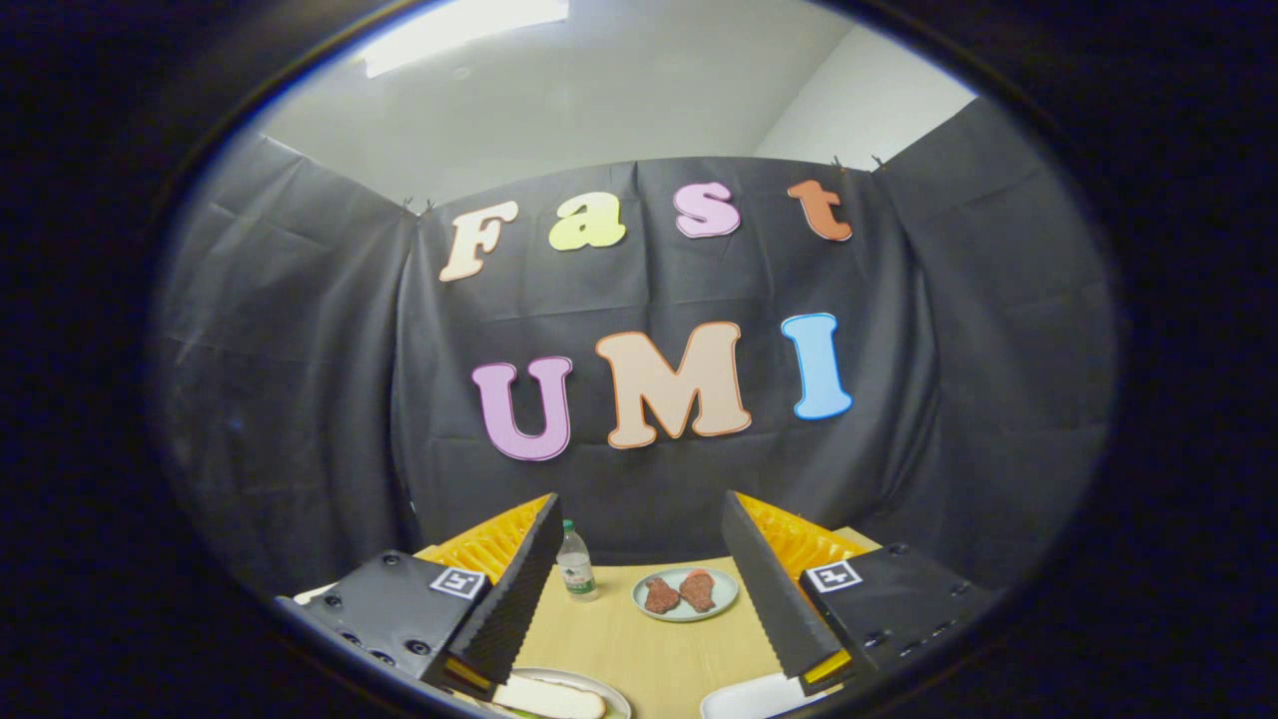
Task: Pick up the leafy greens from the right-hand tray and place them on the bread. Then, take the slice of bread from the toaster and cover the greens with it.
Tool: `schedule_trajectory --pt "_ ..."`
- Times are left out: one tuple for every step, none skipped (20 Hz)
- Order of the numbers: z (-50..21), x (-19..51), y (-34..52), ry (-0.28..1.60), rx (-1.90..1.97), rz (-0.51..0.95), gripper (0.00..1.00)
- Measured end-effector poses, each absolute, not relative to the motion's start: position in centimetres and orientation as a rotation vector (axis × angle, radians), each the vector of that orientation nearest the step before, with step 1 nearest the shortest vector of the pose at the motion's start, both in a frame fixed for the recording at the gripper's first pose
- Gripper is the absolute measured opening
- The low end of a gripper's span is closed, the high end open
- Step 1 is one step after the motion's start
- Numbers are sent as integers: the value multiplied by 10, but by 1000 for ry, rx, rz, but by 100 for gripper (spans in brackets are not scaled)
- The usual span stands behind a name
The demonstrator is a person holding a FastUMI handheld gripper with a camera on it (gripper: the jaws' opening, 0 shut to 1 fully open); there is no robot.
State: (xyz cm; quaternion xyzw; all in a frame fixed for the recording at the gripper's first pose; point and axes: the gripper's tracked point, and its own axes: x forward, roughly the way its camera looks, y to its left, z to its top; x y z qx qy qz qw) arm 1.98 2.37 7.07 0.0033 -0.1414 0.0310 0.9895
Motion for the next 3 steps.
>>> schedule_trajectory --pt "73 17 25 -292 6 64 100" --pt "75 14 26 -300 3 64 100" --pt "76 14 27 -305 -2 64 99"
